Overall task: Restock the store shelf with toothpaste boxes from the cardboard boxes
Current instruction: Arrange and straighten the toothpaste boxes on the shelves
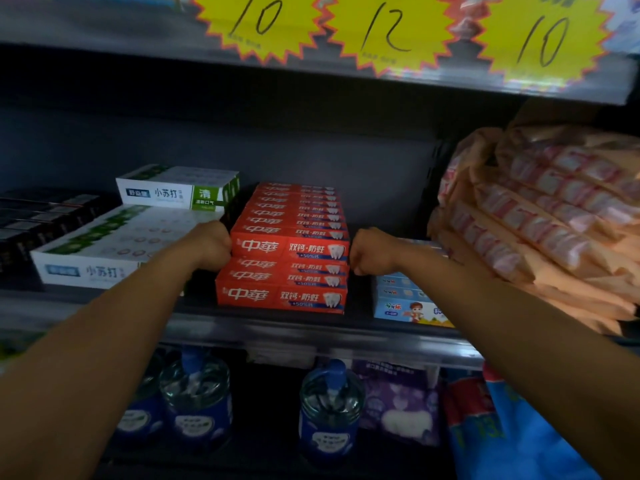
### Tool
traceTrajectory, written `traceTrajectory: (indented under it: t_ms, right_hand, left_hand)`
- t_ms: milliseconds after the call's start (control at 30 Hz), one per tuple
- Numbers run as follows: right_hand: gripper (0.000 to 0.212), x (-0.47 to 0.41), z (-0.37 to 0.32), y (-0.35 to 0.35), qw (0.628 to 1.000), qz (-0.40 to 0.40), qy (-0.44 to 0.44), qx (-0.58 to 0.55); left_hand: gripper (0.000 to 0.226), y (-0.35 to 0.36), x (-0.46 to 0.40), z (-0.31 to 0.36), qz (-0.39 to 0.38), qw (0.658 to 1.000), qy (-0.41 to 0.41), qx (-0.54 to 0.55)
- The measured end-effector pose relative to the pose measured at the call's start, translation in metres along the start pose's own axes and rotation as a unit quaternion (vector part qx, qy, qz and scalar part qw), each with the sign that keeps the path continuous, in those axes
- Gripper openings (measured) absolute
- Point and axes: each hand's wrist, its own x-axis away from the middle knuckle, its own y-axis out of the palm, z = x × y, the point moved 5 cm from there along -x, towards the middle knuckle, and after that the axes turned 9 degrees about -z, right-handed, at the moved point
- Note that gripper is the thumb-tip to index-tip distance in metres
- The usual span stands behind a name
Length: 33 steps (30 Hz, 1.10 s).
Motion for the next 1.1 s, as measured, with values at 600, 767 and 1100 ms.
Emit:
traceTrajectory:
  t_ms: [600, 767, 1100]
  right_hand:
    - [0.017, 0.013, 0.003, 0.003, 1.000, -0.021, -0.018, -0.006]
    - [0.016, 0.017, -0.004, 0.014, 0.998, -0.038, -0.043, -0.012]
    - [0.013, 0.023, -0.009, 0.014, 0.998, -0.037, -0.054, -0.004]
  left_hand:
    - [0.019, -0.004, 0.011, -0.001, -0.057, 0.997, 0.003, 0.057]
    - [0.015, 0.002, 0.022, -0.001, -0.104, 0.988, -0.006, 0.115]
    - [0.004, 0.010, 0.021, 0.010, -0.065, 0.986, 0.003, 0.152]
